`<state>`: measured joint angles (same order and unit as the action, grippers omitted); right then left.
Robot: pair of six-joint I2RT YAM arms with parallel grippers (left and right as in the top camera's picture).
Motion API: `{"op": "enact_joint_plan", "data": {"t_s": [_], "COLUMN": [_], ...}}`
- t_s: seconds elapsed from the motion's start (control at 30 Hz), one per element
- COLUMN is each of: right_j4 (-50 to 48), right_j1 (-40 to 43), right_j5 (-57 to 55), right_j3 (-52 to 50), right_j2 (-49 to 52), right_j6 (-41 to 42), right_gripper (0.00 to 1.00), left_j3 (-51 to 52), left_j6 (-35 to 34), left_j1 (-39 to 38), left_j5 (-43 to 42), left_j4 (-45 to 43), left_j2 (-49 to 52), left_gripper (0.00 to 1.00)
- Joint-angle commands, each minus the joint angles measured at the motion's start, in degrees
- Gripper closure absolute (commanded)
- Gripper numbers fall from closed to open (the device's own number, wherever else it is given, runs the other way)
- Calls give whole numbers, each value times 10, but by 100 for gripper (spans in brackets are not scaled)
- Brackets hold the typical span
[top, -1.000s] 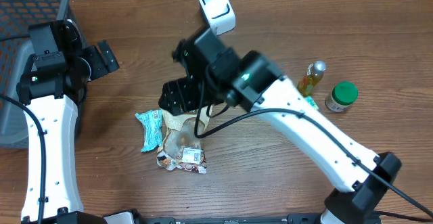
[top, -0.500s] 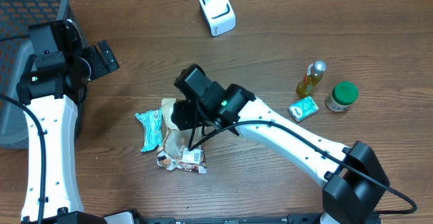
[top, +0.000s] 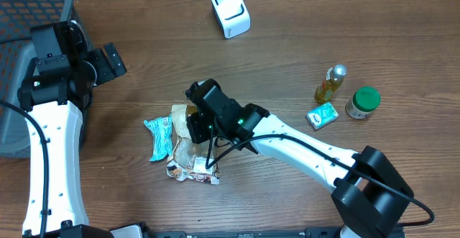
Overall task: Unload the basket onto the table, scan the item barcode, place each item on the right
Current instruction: 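Move the right gripper over the PanTree bag and lower onto it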
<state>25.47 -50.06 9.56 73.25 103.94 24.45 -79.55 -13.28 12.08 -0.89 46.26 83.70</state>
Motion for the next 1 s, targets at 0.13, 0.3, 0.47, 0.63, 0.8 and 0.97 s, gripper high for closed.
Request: {"op": "enact_joint_plan", "data": {"t_s": [0.13, 0.3, 0.47, 0.63, 0.8, 0.97], "right_j4": [-24, -32, -66, -72, 2, 38], "right_j1": [-5, -6, -15, -14, 9, 32], "right_j5": [10, 22, 36, -18, -157, -196], "right_j3": [-7, -7, -7, -7, 7, 15], "right_j2": [2, 38, 95, 125, 108, 69], "right_j6": [-50, -49, -48, -46, 14, 28], "right_gripper": [96, 96, 96, 96, 96, 96], "left_j3": [-13, -13, -13, -13, -13, -13], "left_j6": [11, 11, 11, 11, 11, 11], "left_j1": [-1, -1, -1, -1, -1, -1], "left_j5": [0, 0, 0, 0, 0, 0], "left_j4": [0, 0, 0, 0, 0, 0], "left_j2": [-3, -3, -3, -3, -3, -3], "left_gripper": [0, 0, 0, 0, 1, 0]}}
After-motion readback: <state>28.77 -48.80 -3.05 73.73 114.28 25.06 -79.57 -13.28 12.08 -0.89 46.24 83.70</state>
